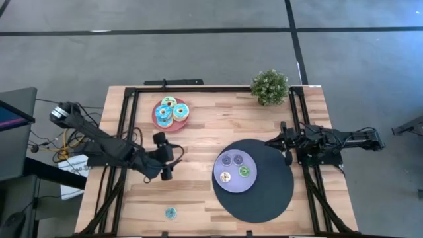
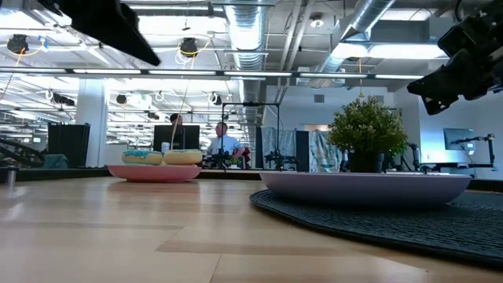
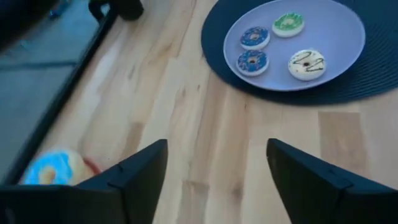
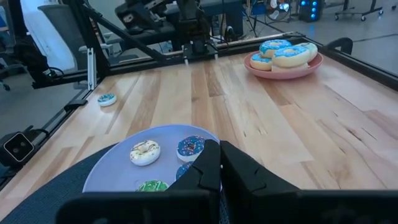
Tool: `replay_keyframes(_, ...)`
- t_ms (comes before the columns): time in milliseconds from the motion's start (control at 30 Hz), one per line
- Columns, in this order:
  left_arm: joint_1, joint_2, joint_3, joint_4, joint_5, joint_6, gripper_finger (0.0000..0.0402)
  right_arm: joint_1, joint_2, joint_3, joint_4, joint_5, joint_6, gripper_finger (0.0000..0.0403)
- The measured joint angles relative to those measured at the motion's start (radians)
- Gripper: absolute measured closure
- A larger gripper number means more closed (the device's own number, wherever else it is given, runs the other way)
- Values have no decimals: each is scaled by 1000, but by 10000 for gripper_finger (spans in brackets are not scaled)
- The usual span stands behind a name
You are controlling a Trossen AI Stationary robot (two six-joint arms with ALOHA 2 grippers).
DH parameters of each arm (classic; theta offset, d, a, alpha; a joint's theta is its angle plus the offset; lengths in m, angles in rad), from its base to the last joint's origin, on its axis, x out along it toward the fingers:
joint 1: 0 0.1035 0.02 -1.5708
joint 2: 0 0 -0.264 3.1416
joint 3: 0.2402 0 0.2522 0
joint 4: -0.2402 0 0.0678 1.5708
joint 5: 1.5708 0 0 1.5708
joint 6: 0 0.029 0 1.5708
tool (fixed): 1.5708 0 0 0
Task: Pick & Place donuts
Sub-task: Put the small blue donut on the purple plate
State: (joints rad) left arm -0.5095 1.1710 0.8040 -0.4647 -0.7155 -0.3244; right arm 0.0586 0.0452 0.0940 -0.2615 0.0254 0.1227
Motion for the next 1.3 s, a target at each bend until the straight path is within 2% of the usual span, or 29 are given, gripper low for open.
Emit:
replay_keyframes(167,-6,73,56,26,-46,133,109,0,0,0,0,0,0,403)
replay_keyframes(300,-44,152,172,-36,-50,121,107,0,0,0,2,0,0,403)
replay_keyframes(433,-96,273,346,-221,-50,26,106,0,0,0,2,1,0,403)
replay_keyframes(500,-118,346,448,-352,-52,-91,106,0,0,0,1,1,0,403)
replay_keyframes(600,-137,451,589,-528,-34,-357,106,0,0,0,2,1,0,403)
replay_keyframes(700,-143,546,717,-698,89,-635,106,0,0,0,2,1,0,403)
replay_keyframes(800,-152,621,802,-798,216,-884,106,0,0,0,2,1,0,403)
replay_keyframes(967,-182,693,833,-798,365,-1167,106,0,0,0,2,1,0,403)
replay_keyframes(1067,-218,733,833,-804,411,-1313,106,0,0,0,2,1,0,403)
replay_keyframes(1300,-274,838,833,-798,553,-1531,106,0,0,0,1,1,0,403)
